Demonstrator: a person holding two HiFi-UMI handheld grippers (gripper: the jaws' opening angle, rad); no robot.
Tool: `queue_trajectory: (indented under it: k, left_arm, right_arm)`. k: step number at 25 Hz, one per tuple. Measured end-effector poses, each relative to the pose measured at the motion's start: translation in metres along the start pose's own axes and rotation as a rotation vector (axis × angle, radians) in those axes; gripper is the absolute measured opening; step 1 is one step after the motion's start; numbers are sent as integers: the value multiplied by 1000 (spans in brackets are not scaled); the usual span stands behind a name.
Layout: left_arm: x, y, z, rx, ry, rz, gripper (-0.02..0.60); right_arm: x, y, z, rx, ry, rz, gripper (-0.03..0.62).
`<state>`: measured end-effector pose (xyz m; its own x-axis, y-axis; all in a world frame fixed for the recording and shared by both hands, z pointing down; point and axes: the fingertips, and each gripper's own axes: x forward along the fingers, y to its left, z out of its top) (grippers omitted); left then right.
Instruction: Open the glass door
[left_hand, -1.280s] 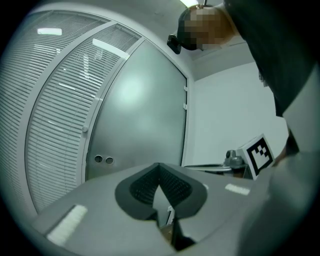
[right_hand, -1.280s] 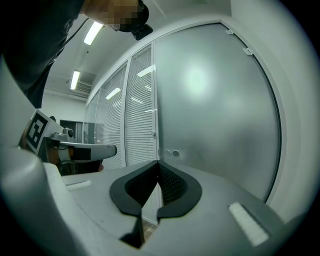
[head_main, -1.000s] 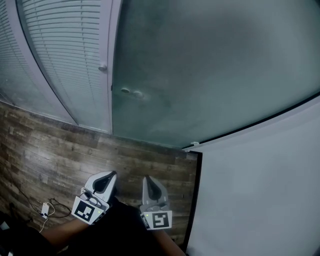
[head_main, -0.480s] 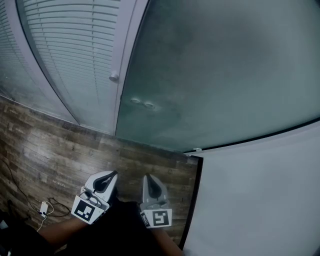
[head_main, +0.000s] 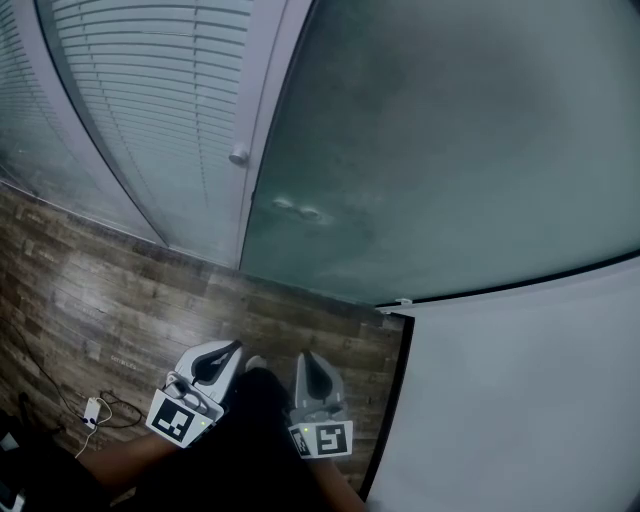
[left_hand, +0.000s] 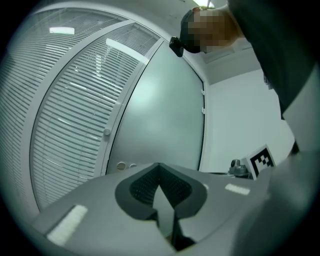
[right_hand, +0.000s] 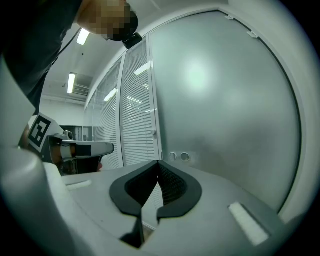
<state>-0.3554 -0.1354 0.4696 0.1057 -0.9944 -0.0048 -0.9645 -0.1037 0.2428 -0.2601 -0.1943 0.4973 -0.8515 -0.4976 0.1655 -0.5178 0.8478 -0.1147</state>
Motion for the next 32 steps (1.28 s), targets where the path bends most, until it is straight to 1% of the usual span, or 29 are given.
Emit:
queue_trajectory:
  k: [3, 6, 10, 13, 17, 20, 24, 28, 32]
  left_arm:
    - [4, 2, -1, 7, -8, 28, 0]
    - [9, 9, 8, 32, -47, 59, 0]
    - [13, 19, 7, 57, -42, 109, 0]
    - [19, 23, 8, 82, -51, 122, 0]
    - [22, 33, 8, 95, -51, 139, 0]
    - [24, 40, 4, 101, -65, 161, 0]
    - [27, 46, 13, 134, -77, 167, 0]
    - [22, 60, 11, 145, -103, 220, 0]
    - [18, 73, 29, 140, -116, 273, 0]
  right_arm:
    - [3, -2, -1, -10, 3, 32, 2]
    - [11, -6, 3, -18, -4, 62, 2]
    - [27, -11, 8, -35, -27, 91, 2]
    - [41, -12, 12, -30, -34, 113, 2]
    - [58, -4, 18, -97, -55, 146, 2]
    - [71, -16, 20, -88, -83, 130, 3]
    - [91, -38, 27, -80, -92, 92, 2]
    - [109, -52, 5, -69, -82, 82, 3]
    - [128, -51, 7, -86, -45, 77, 6]
